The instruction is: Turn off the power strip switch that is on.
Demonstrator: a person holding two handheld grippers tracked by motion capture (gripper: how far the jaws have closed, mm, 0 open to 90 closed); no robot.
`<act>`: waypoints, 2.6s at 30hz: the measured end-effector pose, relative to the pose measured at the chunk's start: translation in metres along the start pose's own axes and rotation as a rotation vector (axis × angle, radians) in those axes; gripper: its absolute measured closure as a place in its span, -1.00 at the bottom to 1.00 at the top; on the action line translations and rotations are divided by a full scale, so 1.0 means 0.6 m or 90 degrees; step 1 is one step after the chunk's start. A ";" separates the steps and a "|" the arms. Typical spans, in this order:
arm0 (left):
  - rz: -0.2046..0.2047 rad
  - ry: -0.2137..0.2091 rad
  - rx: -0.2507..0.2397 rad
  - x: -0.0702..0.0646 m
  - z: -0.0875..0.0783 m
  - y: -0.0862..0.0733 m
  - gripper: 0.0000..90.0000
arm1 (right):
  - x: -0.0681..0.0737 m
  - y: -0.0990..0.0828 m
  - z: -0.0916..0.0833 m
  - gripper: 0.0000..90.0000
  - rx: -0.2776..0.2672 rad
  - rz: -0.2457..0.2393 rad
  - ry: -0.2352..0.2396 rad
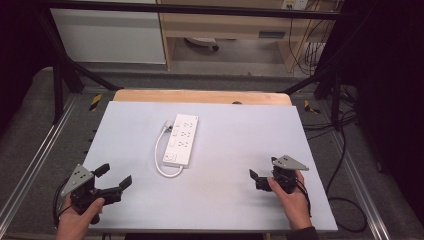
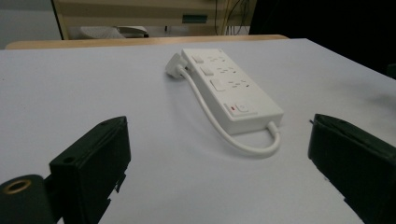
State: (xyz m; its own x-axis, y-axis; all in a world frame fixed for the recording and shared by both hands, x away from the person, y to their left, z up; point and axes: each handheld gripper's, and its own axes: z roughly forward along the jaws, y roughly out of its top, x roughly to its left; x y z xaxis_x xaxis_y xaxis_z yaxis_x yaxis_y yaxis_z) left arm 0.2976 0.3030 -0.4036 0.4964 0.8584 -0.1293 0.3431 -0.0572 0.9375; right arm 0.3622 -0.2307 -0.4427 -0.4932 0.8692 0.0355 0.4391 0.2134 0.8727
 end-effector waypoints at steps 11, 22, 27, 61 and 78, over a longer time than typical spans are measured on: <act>-0.003 -0.002 -0.011 -0.002 0.000 0.004 -0.87 | 0.011 -0.002 0.004 -0.90 0.017 -0.020 0.011; -0.010 -0.012 0.002 -0.020 0.026 0.035 -0.86 | 0.010 0.000 0.001 -0.89 0.010 -0.021 0.013; -0.005 -0.018 0.013 -0.034 0.041 0.047 -0.86 | 0.013 0.000 0.002 -0.90 0.017 -0.020 0.018; 0.003 -0.054 -0.003 -0.064 0.122 0.136 -0.81 | 0.022 -0.008 -0.029 -0.89 0.005 -0.043 0.020; 0.021 -0.058 0.042 -0.075 0.169 0.162 -0.68 | 0.011 -0.006 -0.023 -0.89 -0.001 -0.028 0.018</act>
State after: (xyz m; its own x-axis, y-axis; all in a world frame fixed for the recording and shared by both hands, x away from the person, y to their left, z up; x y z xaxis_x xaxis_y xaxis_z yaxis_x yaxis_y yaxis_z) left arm 0.3892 0.2072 -0.3396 0.5771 0.8061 -0.1310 0.3765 -0.1202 0.9186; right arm 0.3468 -0.2317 -0.4390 -0.5330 0.8461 0.0101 0.4146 0.2507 0.8748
